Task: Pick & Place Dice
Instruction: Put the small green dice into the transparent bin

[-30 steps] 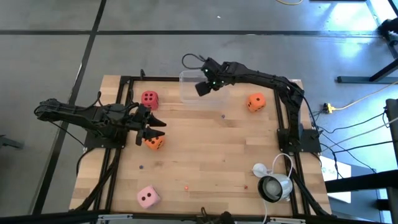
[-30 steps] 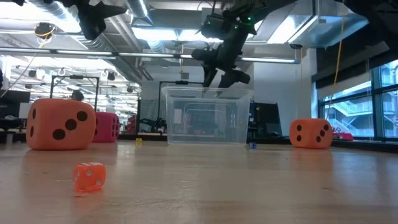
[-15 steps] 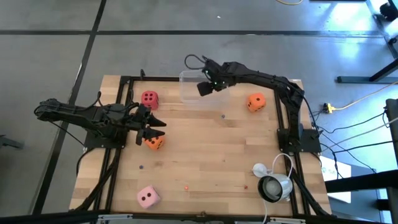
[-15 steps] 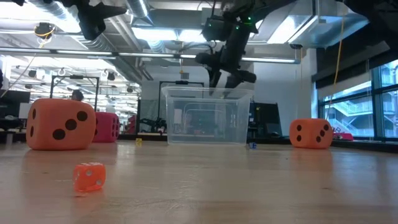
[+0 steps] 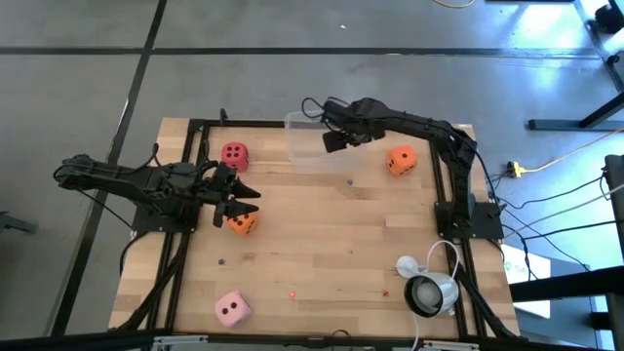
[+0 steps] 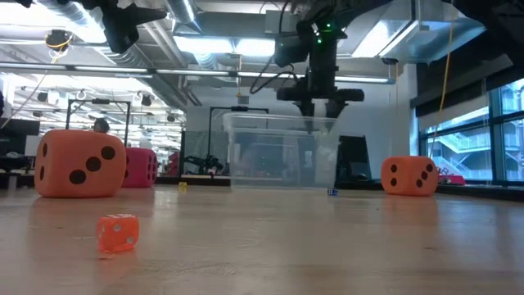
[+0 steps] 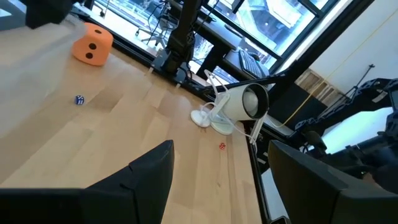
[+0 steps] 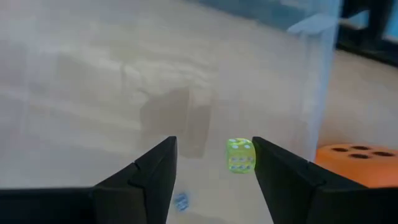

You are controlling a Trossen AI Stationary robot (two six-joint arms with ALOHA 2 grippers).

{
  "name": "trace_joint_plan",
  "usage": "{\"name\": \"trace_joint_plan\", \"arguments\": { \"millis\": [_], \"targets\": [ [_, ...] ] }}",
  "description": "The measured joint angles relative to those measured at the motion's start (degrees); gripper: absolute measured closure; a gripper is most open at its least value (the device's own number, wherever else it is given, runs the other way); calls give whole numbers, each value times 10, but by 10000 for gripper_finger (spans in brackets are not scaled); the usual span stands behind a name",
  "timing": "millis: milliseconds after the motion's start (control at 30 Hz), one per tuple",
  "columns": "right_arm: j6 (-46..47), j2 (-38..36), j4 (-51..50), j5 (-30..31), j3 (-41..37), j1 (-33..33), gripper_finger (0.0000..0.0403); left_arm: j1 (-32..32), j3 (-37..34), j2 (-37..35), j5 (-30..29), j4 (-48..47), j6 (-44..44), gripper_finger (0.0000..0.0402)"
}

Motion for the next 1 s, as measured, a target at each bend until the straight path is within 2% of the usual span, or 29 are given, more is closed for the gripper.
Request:
{"name": "trace_joint_plan", "arguments": {
  "millis": [133,267,367,500,600,700,733,800,833,900,933,1000],
  "targets": [
    [-3,-1,14,1,0,3,197,0,0,0,0,0,1,148],
    [-40,-2,31,-25,0,7,197,0,0,0,0,0,-1,148],
    [-13,-2,16,-11,0,7,197,0,0,0,0,0,-2,148],
    [-72,-2,92,-78,0,7,197,0,0,0,0,0,-2,148],
    [-11,-2,71,-49,-1,8,197,0,0,0,0,0,-2,148],
    [-80,-1,133,-125,-3,5,197,0,0,0,1,0,-9,148],
    [-81,-1,130,-110,-2,5,197,0,0,0,1,0,-9,148],
    [-14,-1,84,-49,-3,6,197,0,0,0,1,0,-9,148],
    [-12,-1,77,-55,-4,7,197,0,0,0,1,0,-9,148],
    [-84,0,128,-128,-3,3,197,0,0,0,1,0,-10,148],
    [-103,0,137,-121,-2,3,197,0,0,0,1,0,-10,148],
    [-27,-1,86,-22,-2,6,200,0,0,0,1,0,-10,148]
  ]
}}
